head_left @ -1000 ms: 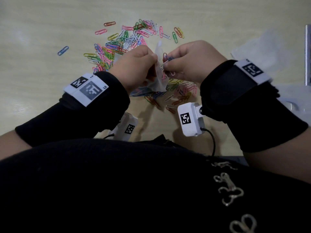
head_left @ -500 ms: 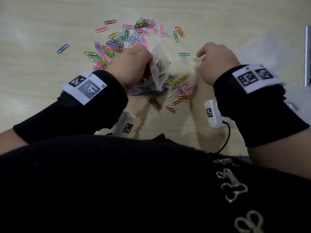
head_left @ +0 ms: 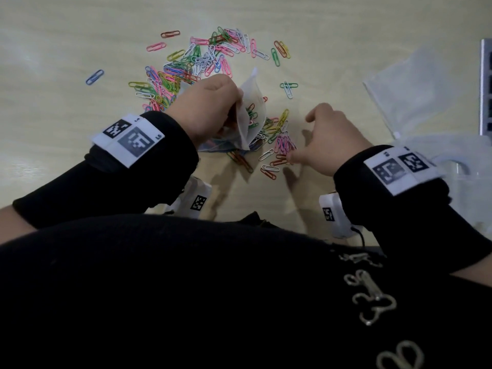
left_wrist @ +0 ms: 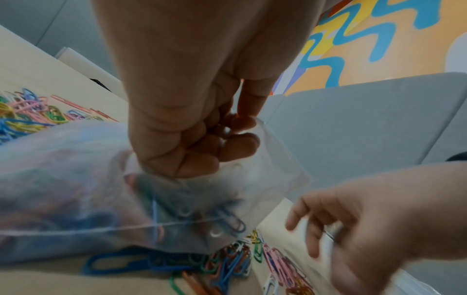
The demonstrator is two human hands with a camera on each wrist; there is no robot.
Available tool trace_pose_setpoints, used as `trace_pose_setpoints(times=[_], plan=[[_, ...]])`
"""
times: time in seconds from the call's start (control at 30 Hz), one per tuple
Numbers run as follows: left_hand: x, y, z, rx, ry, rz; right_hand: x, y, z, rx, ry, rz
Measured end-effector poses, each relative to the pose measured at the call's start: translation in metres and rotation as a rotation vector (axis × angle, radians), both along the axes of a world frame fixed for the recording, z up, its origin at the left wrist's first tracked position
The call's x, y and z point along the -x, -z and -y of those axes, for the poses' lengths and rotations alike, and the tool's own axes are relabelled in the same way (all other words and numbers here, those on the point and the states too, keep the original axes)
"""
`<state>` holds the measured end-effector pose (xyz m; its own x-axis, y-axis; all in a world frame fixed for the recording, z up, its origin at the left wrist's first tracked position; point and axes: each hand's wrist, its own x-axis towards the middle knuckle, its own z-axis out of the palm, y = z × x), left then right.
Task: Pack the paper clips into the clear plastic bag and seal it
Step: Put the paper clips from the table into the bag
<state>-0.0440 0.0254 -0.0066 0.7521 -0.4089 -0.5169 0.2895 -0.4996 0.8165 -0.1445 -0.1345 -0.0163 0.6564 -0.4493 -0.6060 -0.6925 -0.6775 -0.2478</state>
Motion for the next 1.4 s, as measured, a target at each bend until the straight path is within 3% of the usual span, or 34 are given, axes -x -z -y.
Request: trace_pose_setpoints(times=[0.1, 0.37, 0.57, 0.73, 0.97, 1.13, 1.27, 1.4], plan=[[0.001, 0.0, 0.0, -0.001, -0.004, -0.013, 0.009, 0.002, -0.017, -0.015, -0.007, -0.184], [0.002, 0.004, 0.001, 0.047, -0.002, -0.055, -0.028, 0.02, -0.02, -0.019, 0.098, 0.153], [0.001, 0.003, 0.0, 0.044, -0.012, -0.056, -0.041, 0.027, -0.013, 0.038, -0.249, 0.202], [0.0, 0.008, -0.001, 0.059, -0.031, -0.052, -0.035, 0.034, -0.016, 0.111, -0.34, 0.263], [0.001, 0.009, 0.0, 0.079, 0.003, -0.022, -0.038, 0.02, 0.001, 0.037, -0.114, 0.346], [-0.001, 0.012, -0.001, 0.081, 0.001, -0.022, -0.04, -0.009, 0.005, -0.421, 0.288, 0.504], [0.001, 0.012, 0.0, 0.106, 0.01, -0.045, -0.044, -0.024, -0.009, -0.66, 0.322, 0.41], [0.001, 0.011, 0.001, 0.149, -0.016, -0.088, -0.051, -0.017, -0.021, -0.511, 0.223, 0.277]])
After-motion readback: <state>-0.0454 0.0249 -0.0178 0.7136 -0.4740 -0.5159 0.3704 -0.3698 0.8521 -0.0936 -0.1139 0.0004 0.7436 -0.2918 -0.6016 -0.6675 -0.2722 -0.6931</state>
